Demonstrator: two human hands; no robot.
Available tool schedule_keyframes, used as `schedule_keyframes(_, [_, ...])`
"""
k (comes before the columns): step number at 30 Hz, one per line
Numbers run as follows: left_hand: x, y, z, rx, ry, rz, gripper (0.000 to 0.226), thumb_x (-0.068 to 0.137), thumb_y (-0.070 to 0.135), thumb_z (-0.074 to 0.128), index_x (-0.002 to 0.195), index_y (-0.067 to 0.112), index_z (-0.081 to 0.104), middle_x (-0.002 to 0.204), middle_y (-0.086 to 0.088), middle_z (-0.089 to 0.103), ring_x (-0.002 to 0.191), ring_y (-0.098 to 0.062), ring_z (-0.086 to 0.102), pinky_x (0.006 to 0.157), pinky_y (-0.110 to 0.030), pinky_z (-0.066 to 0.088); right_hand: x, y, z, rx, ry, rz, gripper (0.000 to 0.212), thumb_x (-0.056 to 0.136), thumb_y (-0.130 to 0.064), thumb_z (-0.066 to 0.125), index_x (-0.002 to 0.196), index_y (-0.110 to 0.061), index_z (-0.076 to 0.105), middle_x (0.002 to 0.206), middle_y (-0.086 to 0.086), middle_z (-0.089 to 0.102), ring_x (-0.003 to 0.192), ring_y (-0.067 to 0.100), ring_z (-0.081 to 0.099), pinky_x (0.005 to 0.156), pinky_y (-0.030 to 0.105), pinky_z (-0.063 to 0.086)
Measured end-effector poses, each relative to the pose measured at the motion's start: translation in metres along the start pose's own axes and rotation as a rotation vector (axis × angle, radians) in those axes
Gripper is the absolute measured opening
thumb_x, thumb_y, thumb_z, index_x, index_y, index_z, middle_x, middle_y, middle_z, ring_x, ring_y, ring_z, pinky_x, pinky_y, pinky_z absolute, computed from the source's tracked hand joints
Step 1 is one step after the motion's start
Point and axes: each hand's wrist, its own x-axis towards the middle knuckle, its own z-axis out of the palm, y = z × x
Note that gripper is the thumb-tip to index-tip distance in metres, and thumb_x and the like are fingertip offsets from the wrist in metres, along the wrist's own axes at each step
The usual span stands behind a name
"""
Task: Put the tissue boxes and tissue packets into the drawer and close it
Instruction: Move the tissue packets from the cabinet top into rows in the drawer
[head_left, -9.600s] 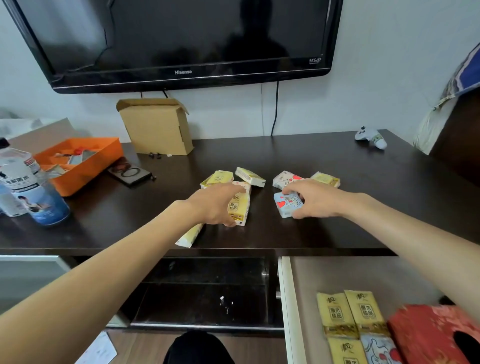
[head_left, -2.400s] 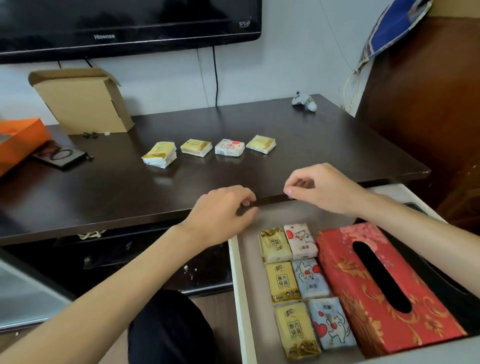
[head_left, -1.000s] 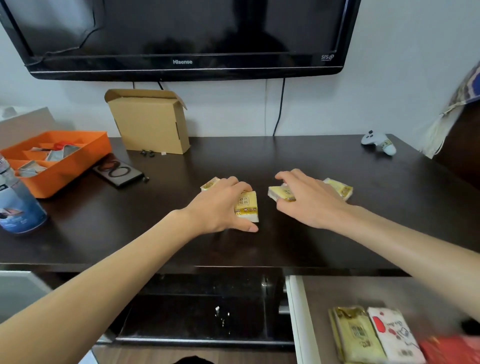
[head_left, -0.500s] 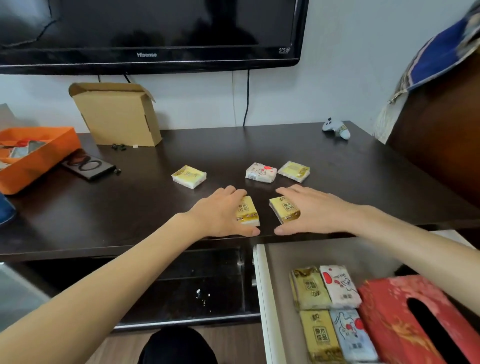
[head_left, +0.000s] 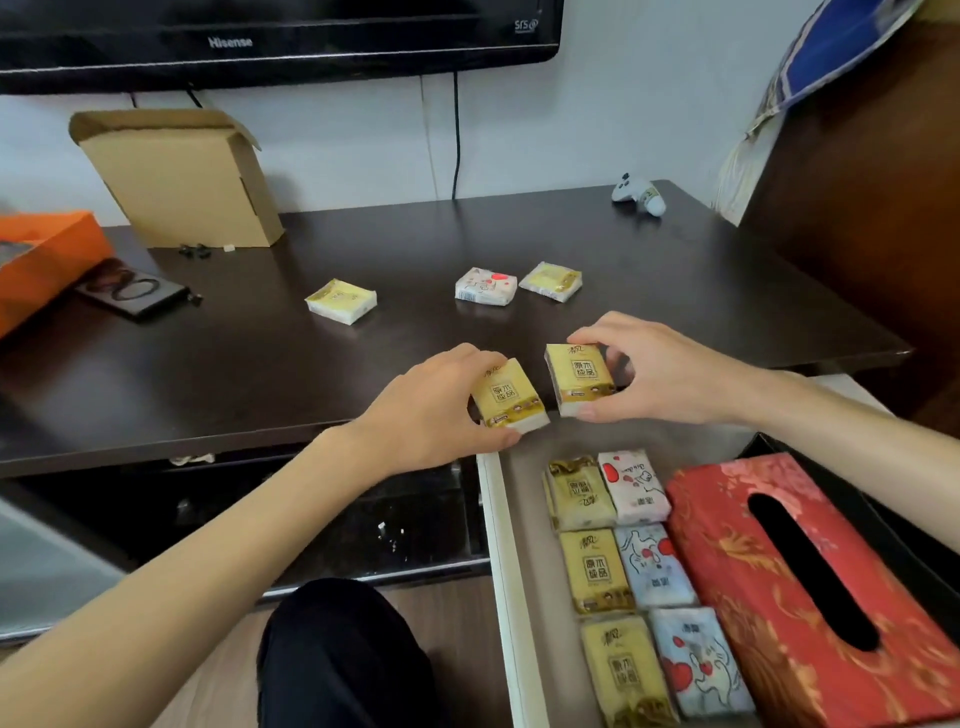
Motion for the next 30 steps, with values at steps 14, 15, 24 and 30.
schedule_keyframes(14, [-0.059,0.077,0.108,0.126,-0.054,0.294,0.076,0.078,0.061,0.066,0.141,0.026,0.04,0.136,0.006,0.049,0.117,-0.013,0.048,0.089,-0.037,0.053,-0.133,0.005,0.04,-0.253,-0.106,0.026,0.083,0.069,-0.085,0.058,0.137,-0.041,0.043,0.12,-0.027,0.044,0.11,-0.004,0.041,0.088,0.028,0.044])
schedule_keyframes(15, [-0.06,0.078,0.11,0.134,-0.051,0.301,0.075,0.079,0.06,0.067,0.14,0.025,0.041,0.135,0.006,0.05,0.117,-0.013,0.048,0.089,-0.036,0.053,-0.134,0.004,0.042,-0.279,-0.116,0.015,0.086,0.069,-0.086,0.056,0.139,-0.037,0.044,0.121,-0.024,0.044,0.109,-0.002,0.04,0.09,0.027,0.046])
schedule_keyframes(24, [-0.061,0.076,0.115,0.147,-0.049,0.262,0.077,0.08,0.06,0.065,0.143,0.021,0.043,0.135,0.005,0.049,0.121,-0.011,0.039,0.093,-0.033,0.05,-0.131,0.0,0.056,-0.507,-0.201,-0.048,0.09,0.073,-0.084,0.049,0.143,-0.027,0.051,0.13,-0.011,0.046,0.116,0.008,0.034,0.097,0.032,0.042])
schedule_keyframes(30, [-0.062,0.076,0.117,0.152,-0.055,0.264,0.076,0.08,0.059,0.066,0.141,0.021,0.044,0.132,0.005,0.047,0.116,-0.01,0.038,0.086,-0.03,0.052,-0.132,-0.005,0.063,-0.564,-0.225,-0.037,0.091,0.074,-0.084,0.042,0.142,-0.025,0.052,0.132,-0.008,0.047,0.12,0.014,0.035,0.105,0.037,0.032])
